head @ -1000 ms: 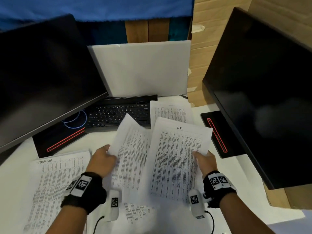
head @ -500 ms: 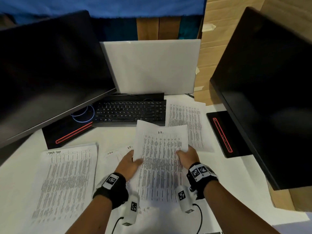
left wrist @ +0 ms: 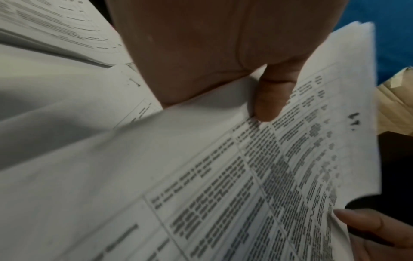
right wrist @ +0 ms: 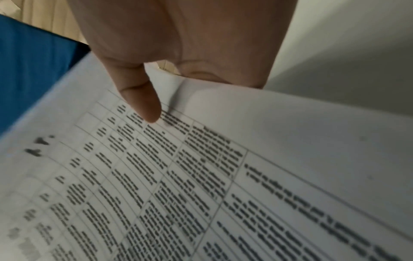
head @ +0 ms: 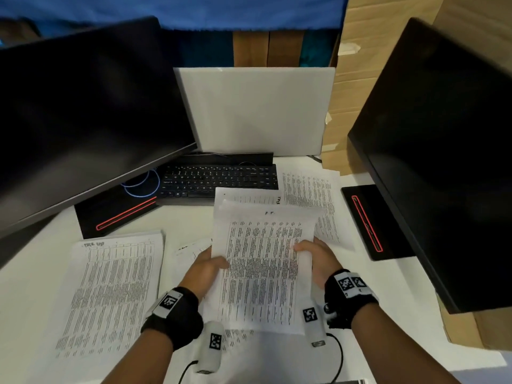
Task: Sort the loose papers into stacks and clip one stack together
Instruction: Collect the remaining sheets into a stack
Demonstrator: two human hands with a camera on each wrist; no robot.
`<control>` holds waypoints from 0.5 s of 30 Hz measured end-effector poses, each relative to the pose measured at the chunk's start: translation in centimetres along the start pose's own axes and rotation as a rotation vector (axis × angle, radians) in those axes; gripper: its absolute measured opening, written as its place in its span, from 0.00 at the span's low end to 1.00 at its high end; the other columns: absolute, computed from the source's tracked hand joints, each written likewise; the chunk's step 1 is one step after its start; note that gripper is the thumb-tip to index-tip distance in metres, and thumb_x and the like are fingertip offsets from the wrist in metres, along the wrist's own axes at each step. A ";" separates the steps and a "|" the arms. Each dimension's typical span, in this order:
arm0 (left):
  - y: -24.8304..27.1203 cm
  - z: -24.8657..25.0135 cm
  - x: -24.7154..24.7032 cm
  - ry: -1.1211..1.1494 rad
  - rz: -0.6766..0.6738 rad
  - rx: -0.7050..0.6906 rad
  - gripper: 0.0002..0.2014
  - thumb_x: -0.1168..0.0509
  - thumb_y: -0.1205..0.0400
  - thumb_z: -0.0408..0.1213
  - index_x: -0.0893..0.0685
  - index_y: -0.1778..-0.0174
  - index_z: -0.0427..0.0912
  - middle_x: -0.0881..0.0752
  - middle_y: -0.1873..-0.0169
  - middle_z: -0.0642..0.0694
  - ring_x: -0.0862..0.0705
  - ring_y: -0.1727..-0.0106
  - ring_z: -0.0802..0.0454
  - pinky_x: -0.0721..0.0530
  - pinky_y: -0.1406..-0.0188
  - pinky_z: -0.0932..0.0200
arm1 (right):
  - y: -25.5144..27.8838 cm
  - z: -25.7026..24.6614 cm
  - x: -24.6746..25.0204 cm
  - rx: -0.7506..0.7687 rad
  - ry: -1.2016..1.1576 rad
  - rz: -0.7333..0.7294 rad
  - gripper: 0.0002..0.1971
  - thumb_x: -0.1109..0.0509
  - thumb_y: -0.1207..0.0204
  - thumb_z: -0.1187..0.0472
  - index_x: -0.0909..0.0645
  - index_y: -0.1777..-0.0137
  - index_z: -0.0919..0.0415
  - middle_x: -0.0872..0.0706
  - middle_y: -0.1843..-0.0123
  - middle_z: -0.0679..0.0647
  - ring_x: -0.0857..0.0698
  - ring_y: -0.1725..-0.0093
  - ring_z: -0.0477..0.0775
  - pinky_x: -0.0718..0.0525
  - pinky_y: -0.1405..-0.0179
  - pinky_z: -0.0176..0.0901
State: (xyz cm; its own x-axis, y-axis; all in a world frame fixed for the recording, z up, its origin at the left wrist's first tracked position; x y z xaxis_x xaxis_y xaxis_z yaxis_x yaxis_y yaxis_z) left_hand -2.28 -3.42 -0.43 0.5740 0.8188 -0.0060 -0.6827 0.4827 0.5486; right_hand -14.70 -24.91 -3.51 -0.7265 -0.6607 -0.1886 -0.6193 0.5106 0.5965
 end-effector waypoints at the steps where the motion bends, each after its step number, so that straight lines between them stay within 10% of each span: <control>1: -0.2 0.2 0.1 0.011 0.011 -0.018 0.09 0.37 0.23 0.23 0.18 0.54 0.42 0.16 0.54 0.54 0.20 0.50 0.58 0.27 0.55 0.59 | 0.0 -0.2 -0.2 -0.002 0.016 -0.018 0.13 0.30 0.30 0.74 0.15 0.46 0.67 0.12 0.43 0.68 0.15 0.41 0.68 0.20 0.35 0.59; 9: -1.4 2.1 3.6 0.112 0.181 -0.180 0.10 0.40 0.19 0.27 0.15 0.55 0.45 0.12 0.60 0.48 0.16 0.54 0.45 0.20 0.55 0.54 | 0.6 -4.5 -0.2 0.198 0.264 0.088 0.09 0.27 0.26 0.66 0.13 0.46 0.60 0.09 0.48 0.56 0.12 0.47 0.56 0.16 0.45 0.47; 12: -2.3 0.8 9.0 -0.351 0.504 -0.122 0.13 0.34 0.20 0.30 0.18 0.40 0.45 0.17 0.42 0.41 0.19 0.39 0.38 0.22 0.39 0.48 | 1.0 -6.6 1.3 0.256 0.445 0.215 0.05 0.29 0.24 0.64 0.16 0.49 0.57 0.11 0.54 0.53 0.15 0.57 0.51 0.21 0.64 0.35; 15: -3.4 -1.4 11.2 -0.859 0.469 0.076 0.31 0.29 0.25 0.37 0.28 0.25 0.49 0.29 0.29 0.37 0.28 0.30 0.35 0.25 0.31 0.42 | 0.9 -6.6 2.4 0.228 0.506 0.220 0.03 0.30 0.23 0.64 0.18 0.55 0.56 0.14 0.58 0.51 0.17 0.61 0.47 0.25 0.67 0.36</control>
State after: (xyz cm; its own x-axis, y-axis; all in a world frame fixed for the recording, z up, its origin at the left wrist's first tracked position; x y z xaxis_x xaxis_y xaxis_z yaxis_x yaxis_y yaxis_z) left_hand 5.78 4.57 -3.55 0.4062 0.4035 0.8199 -0.9118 0.1198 0.3928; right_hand -15.04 -29.71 1.67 -0.6476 -0.6773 0.3492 -0.5588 0.7336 0.3867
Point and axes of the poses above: each hand's wrist, its own y-axis away from the middle knuckle, its own x-axis out of the back of the hand, z = x × y, the point moved 8 cm from there along -y, towards the middle knuckle
